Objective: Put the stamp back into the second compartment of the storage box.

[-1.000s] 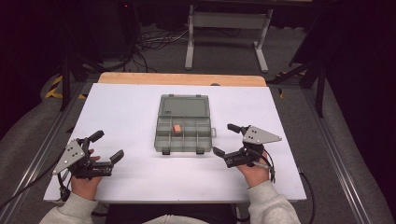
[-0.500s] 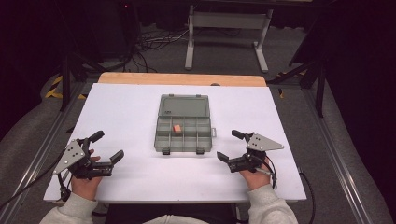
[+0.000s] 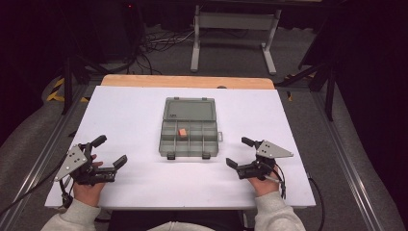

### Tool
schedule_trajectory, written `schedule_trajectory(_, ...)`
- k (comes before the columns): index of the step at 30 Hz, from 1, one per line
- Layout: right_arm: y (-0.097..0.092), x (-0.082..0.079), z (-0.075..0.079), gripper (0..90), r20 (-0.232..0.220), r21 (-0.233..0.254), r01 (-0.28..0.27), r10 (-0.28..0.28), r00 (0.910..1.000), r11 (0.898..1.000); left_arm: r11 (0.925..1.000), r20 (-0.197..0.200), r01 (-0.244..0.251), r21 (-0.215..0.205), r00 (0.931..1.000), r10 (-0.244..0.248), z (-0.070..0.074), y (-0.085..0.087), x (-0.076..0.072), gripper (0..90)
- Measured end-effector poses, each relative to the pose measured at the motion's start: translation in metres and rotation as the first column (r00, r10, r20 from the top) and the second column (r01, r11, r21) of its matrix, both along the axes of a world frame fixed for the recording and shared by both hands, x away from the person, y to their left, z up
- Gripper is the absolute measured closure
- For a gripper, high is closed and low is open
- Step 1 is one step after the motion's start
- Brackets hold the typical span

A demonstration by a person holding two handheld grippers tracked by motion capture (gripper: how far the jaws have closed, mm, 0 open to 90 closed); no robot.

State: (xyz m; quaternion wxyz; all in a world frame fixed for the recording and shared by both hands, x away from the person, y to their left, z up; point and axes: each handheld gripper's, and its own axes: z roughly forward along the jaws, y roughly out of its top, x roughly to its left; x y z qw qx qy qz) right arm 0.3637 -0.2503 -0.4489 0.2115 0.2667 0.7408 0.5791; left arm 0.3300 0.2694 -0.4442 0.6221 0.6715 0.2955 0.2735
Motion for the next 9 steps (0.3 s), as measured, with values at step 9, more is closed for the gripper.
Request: schedule_trajectory(9, -0.0003, -0.0007, 0.0003, 0.8, 0.013, -0.005, 0.021, -0.021, 0.9997, 1.000, 0.9999, -0.007, -0.003, -0.010, 1.0000, 0.003, -0.0004, 0.0006, -0.0005, 0.2)
